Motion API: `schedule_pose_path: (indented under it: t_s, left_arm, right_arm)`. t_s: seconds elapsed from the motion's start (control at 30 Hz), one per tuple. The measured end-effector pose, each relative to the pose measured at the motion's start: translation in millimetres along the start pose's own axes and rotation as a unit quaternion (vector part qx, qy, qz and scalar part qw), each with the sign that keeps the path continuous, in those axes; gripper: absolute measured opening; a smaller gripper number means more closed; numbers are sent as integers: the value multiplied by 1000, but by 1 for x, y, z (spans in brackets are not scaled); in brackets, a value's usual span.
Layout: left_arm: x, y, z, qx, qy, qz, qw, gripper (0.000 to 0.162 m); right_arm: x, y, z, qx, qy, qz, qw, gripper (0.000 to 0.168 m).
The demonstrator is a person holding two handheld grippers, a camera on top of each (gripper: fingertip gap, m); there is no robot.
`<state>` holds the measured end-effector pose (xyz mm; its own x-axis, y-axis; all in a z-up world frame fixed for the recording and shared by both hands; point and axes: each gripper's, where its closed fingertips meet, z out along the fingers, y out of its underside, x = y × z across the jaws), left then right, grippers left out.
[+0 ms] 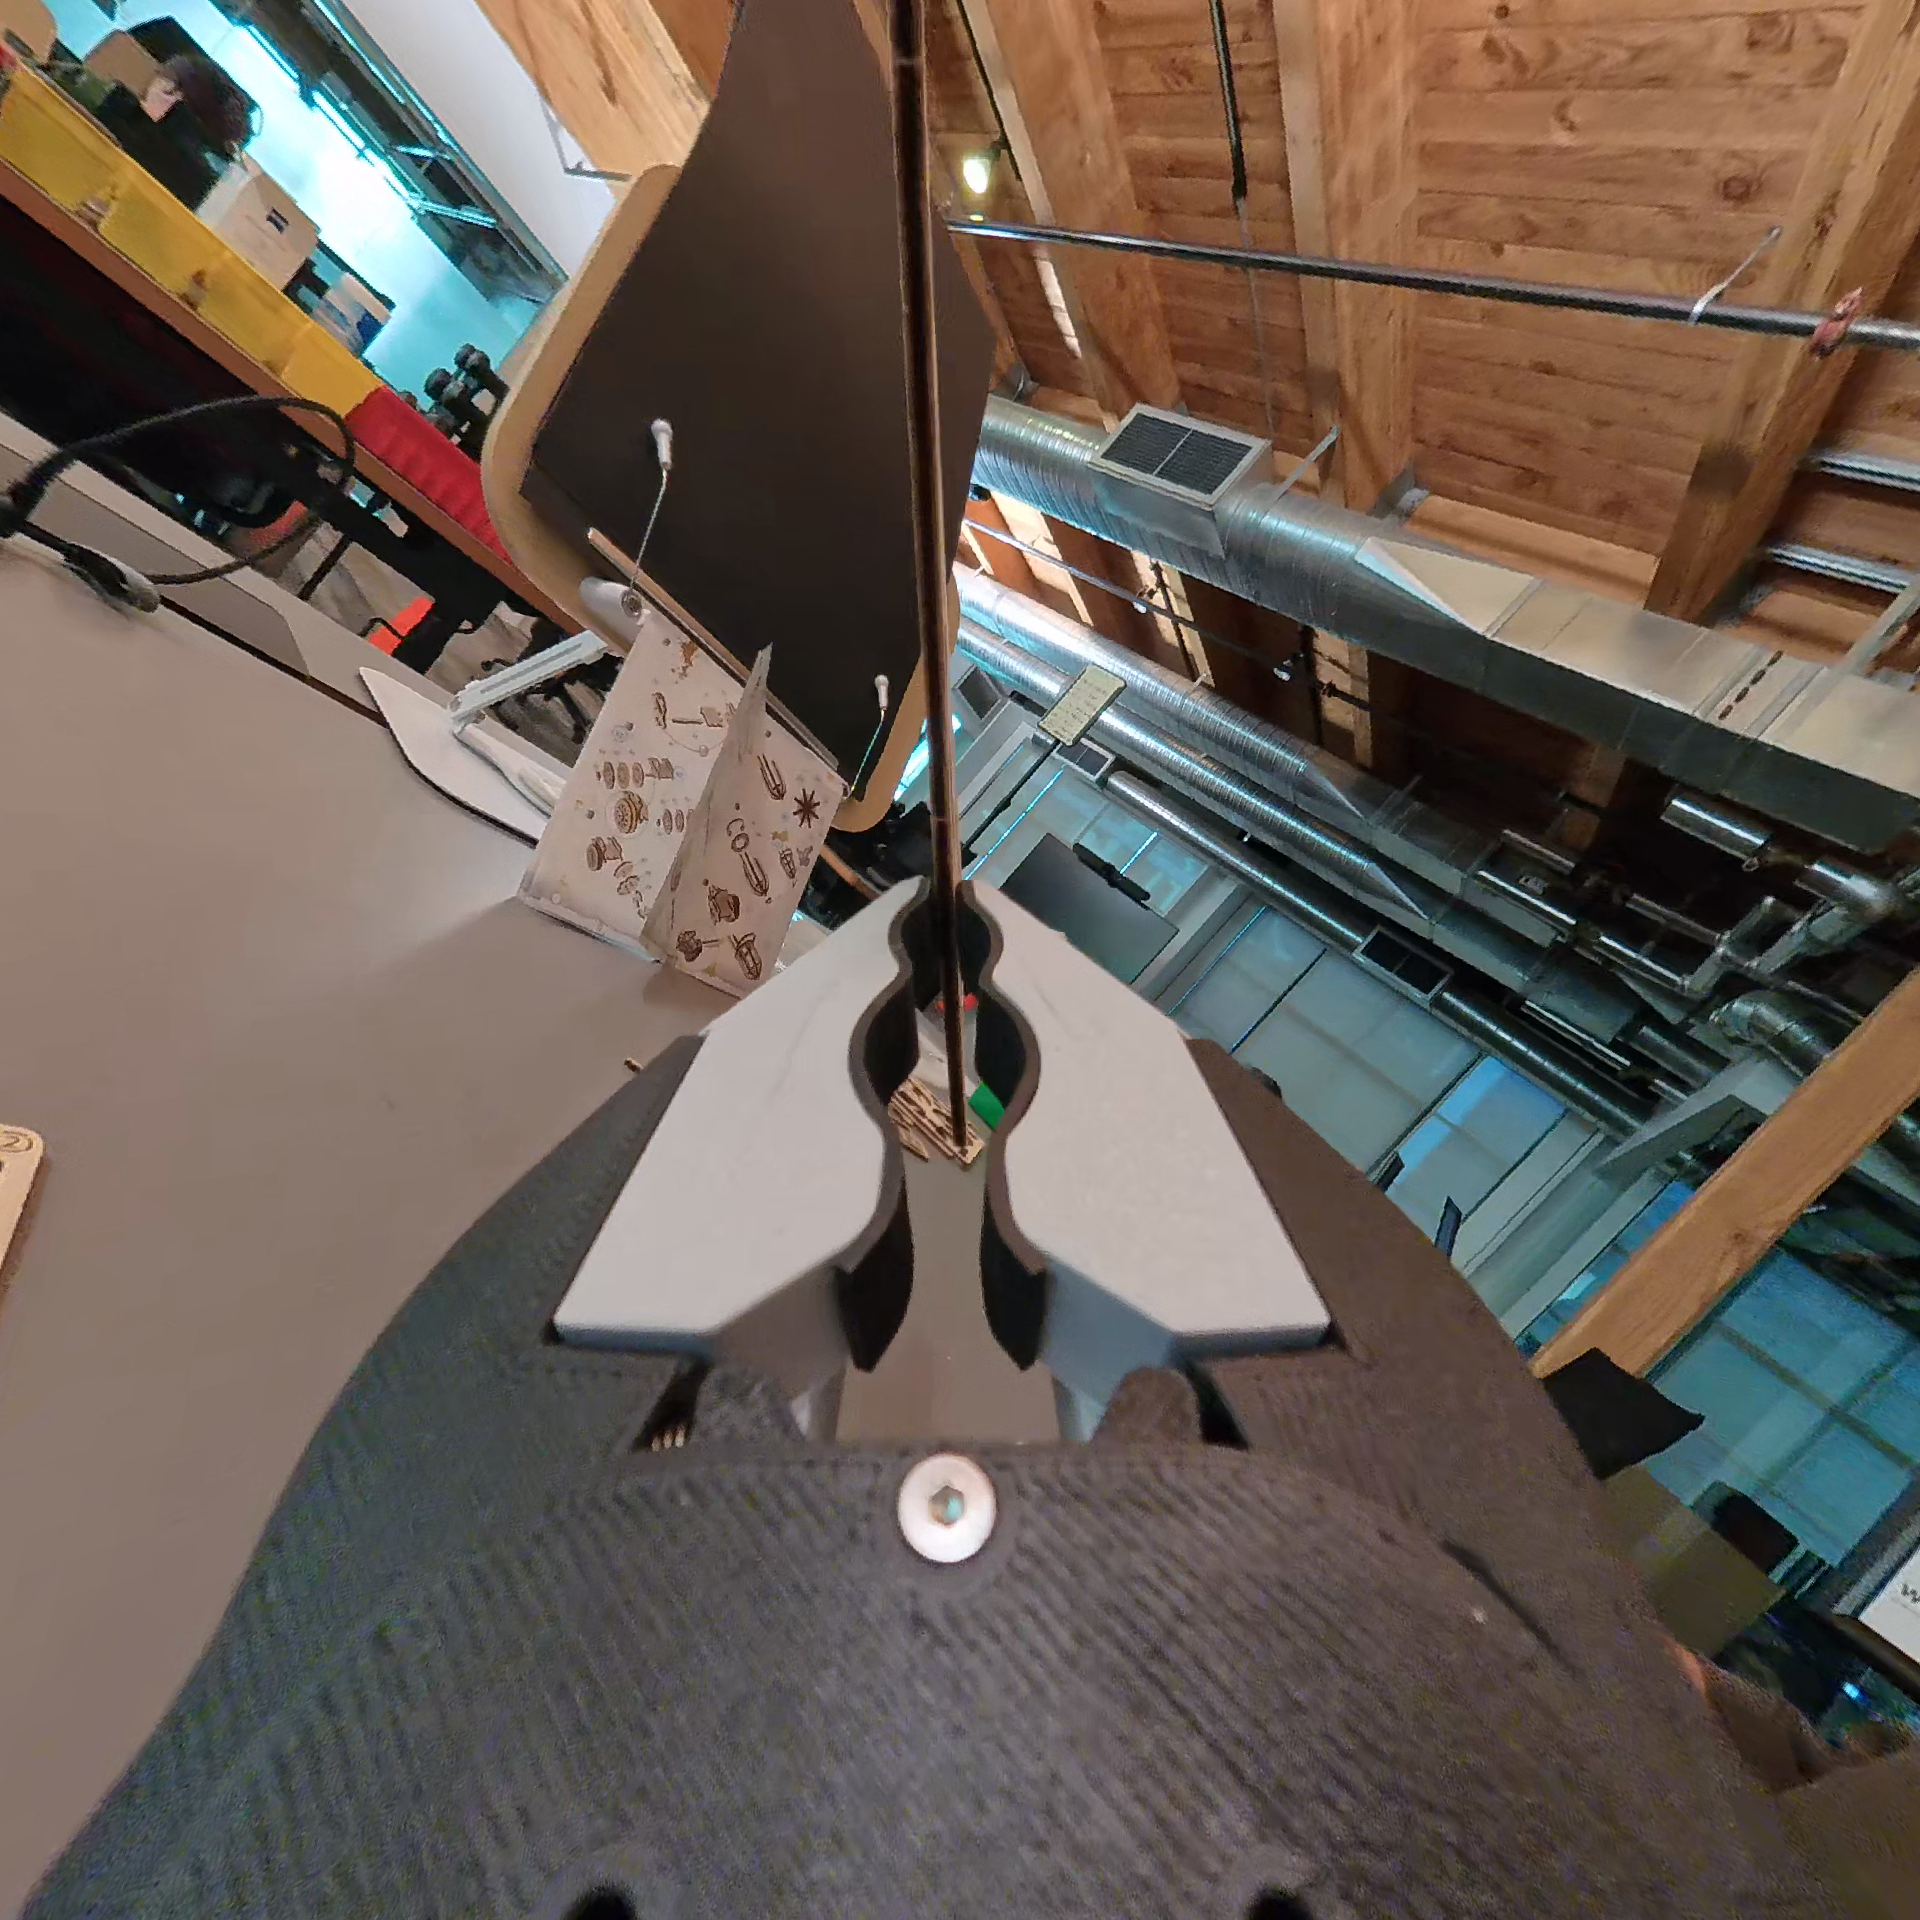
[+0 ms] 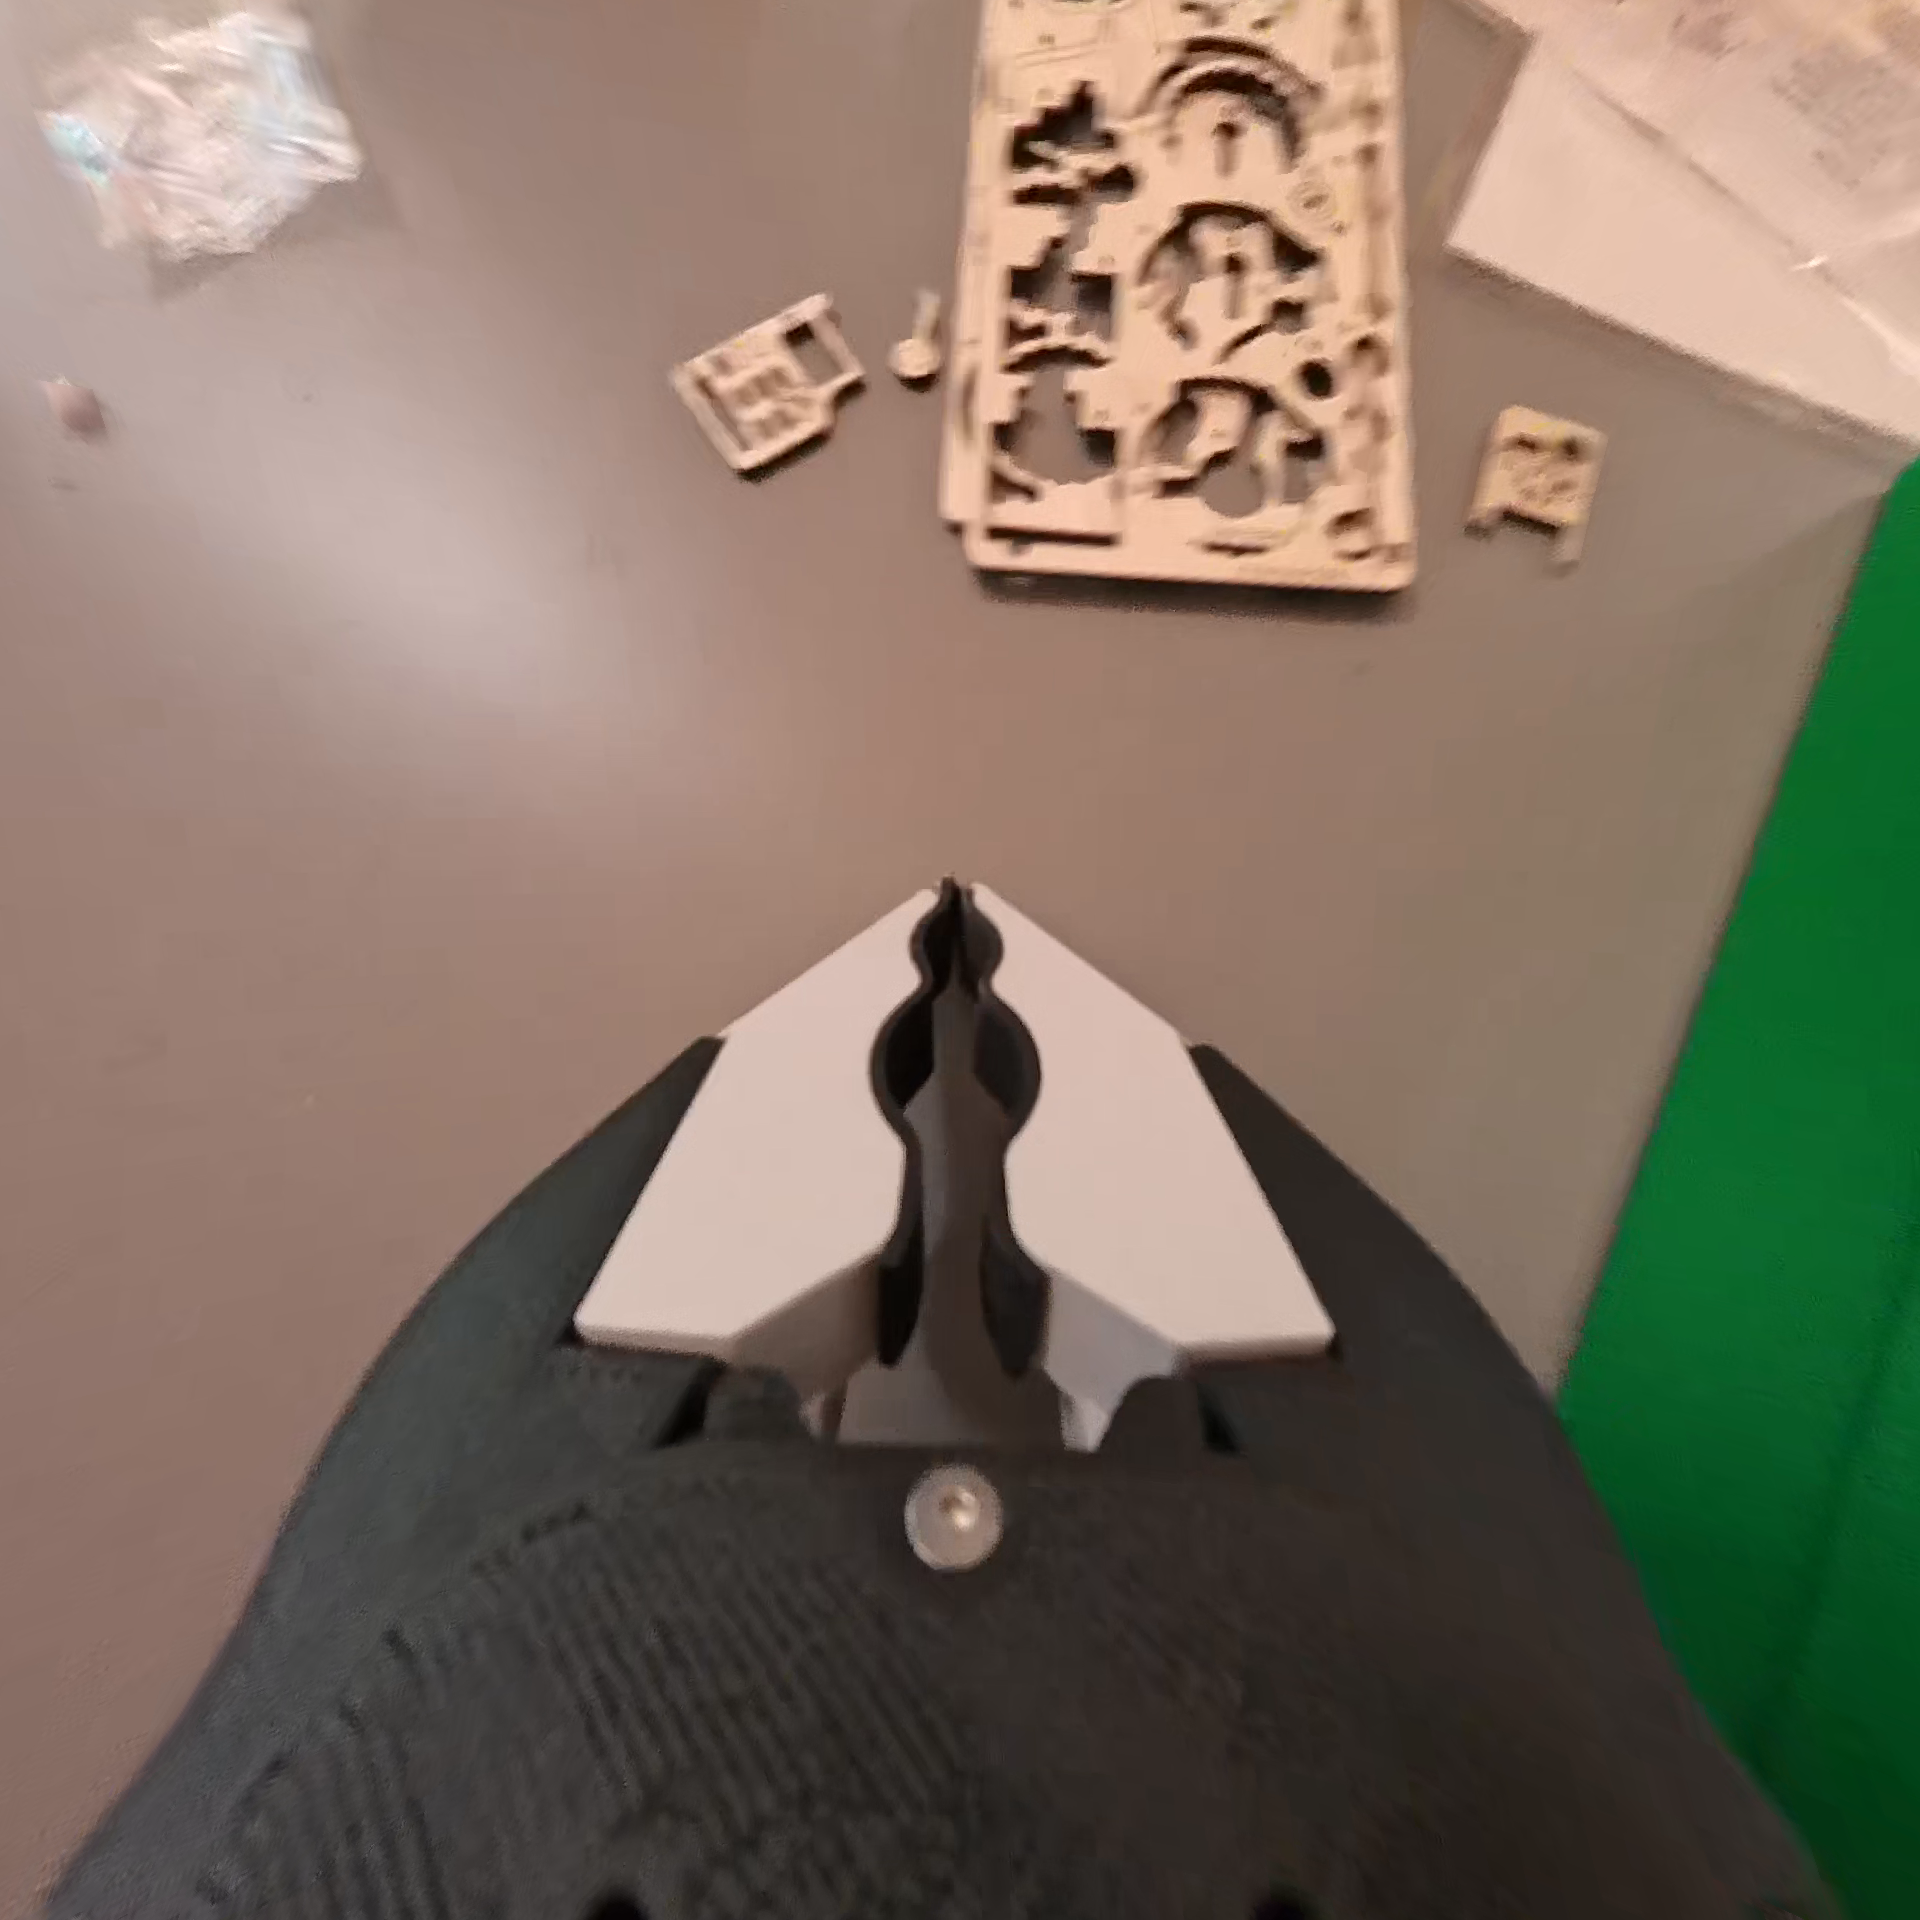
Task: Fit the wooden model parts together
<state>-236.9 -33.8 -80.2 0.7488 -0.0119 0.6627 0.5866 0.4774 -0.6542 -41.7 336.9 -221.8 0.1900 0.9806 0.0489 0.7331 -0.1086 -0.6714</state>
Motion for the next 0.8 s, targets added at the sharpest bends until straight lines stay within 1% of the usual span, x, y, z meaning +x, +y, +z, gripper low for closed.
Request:
schedule_pose_path:
  t_s: [0.07,0.1,0.13,0.17,0.23,0.27,0.3,0.37,0.43,0.47,0.53,0.6,0.73,0.8]
  left_arm:
    - [-1,-1,-1,1,-1,0,1000,0]
    - [-1,-1,-1,1,-1,0,1000,0]
    - [-1,0,0,0,-1,-1,1000,0]
    - [0,1,0,-1,1,-2,1000,0]
    - [1,3,2,-5,1,2,1000,0]
    - [2,4,2,-9,0,5,1000,0]
    - [2,6,3,-12,-1,8,1000,0]
    - [3,8,4,-18,-2,13,1000,0]
    - [3,9,4,-21,-4,18,1000,0]
    - [3,9,4,-22,-5,21,1000,0]
    - [1,8,3,-21,-7,21,1000,0]
    - [-1,6,2,-15,-5,12,1000,0]
    - [0,4,1,-6,0,-1,1000,0]
    - [1,3,0,-8,-3,8,1000,0]
  right_arm:
    - [28,-10,2,14,85,-20,996,0]
    - [38,-17,1,28,113,-18,993,0]
    - [43,-25,-1,47,122,-7,991,0]
    - [40,-36,-1,74,108,4,991,1]
    - [9,-65,-1,132,24,8,991,25]
    - [-11,-77,2,148,-21,6,989,33]
    - [-25,-84,9,147,-46,6,988,35]
    - [-38,-85,33,100,-48,-9,994,38]
    - [-37,-77,60,36,-20,-31,999,43]
    - [-41,-77,68,21,-31,-35,999,43]
    - [-48,-87,73,23,-55,-16,998,23]
    - [-43,-97,83,27,-42,-28,998,0]
    - [-38,-125,107,68,-51,-50,995,0]
    - [-30,-140,100,92,-60,-40,993,11]
